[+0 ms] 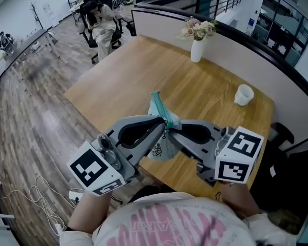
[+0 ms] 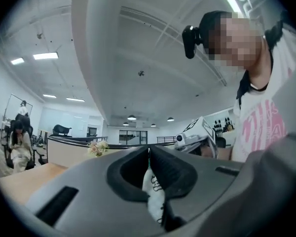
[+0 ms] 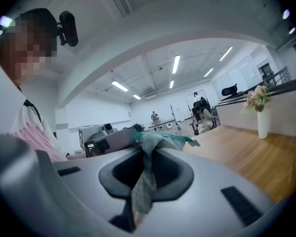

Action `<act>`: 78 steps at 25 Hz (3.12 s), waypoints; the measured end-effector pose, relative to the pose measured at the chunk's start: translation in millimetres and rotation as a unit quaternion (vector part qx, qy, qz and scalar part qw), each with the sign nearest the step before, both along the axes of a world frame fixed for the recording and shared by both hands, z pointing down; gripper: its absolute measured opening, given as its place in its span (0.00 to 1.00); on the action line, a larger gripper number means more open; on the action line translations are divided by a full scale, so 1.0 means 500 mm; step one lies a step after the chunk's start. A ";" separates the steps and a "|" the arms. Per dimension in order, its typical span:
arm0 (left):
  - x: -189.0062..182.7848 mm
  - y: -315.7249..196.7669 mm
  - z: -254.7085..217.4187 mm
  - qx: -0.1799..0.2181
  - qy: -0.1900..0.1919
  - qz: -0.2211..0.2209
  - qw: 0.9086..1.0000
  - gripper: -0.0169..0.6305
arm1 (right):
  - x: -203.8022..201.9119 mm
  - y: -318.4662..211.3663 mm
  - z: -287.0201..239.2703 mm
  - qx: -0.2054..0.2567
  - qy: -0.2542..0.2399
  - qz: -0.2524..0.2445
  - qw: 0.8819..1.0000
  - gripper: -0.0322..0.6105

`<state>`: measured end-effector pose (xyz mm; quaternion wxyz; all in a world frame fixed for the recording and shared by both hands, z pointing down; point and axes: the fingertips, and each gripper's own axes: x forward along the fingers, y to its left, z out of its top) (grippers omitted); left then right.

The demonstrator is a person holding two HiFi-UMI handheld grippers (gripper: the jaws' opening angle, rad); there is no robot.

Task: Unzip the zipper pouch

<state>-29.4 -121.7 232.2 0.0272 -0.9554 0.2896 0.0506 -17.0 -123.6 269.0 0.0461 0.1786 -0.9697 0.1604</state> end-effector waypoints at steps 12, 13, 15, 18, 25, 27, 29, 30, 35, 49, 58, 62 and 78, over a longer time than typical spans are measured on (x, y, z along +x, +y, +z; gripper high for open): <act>0.008 -0.015 0.019 -0.098 0.050 0.036 0.993 0.03 | 0.025 0.051 -0.005 0.126 0.034 -0.071 0.989 0.10; 0.012 -0.015 0.021 -0.099 0.046 0.040 0.993 0.03 | 0.026 0.059 -0.005 0.142 0.036 -0.084 0.986 0.10; 0.018 -0.019 0.024 -0.099 0.037 0.047 0.993 0.03 | 0.030 0.068 -0.009 0.165 0.030 -0.103 0.980 0.10; 0.020 -0.033 0.032 -0.102 0.029 0.048 0.993 0.03 | 0.032 0.070 -0.007 0.179 0.028 -0.117 0.976 0.10; -0.002 -0.058 0.047 -0.118 0.040 0.030 0.992 0.03 | 0.041 0.072 -0.004 0.170 0.022 -0.118 0.978 0.10; -0.008 -0.059 0.047 -0.119 0.042 0.029 0.992 0.03 | 0.044 0.070 0.002 0.168 0.028 -0.114 0.979 0.10; -0.008 -0.061 0.048 -0.118 0.040 0.028 0.992 0.03 | 0.048 0.065 0.008 0.165 0.032 -0.109 0.980 0.10; -0.008 -0.061 0.049 -0.117 0.040 0.028 0.992 0.03 | 0.051 0.062 0.011 0.163 0.034 -0.106 0.980 0.10; -0.017 -0.066 0.051 -0.119 0.049 0.015 0.992 0.03 | 0.064 0.043 0.010 0.147 0.024 -0.077 0.986 0.10; -0.047 -0.087 0.071 -0.119 0.057 -0.032 0.991 0.03 | 0.089 0.010 0.010 0.136 0.011 -0.023 0.990 0.10; -0.059 -0.129 0.072 -0.126 0.064 -0.060 0.988 0.04 | 0.116 -0.032 -0.010 0.141 -0.001 -0.001 0.990 0.10; -0.073 -0.139 0.088 -0.123 0.059 -0.072 0.988 0.04 | 0.119 -0.044 -0.011 0.142 -0.021 0.012 0.990 0.10; -0.136 -0.150 0.104 -0.134 0.064 -0.127 0.981 0.04 | 0.126 -0.039 -0.028 0.158 -0.041 0.046 0.986 0.10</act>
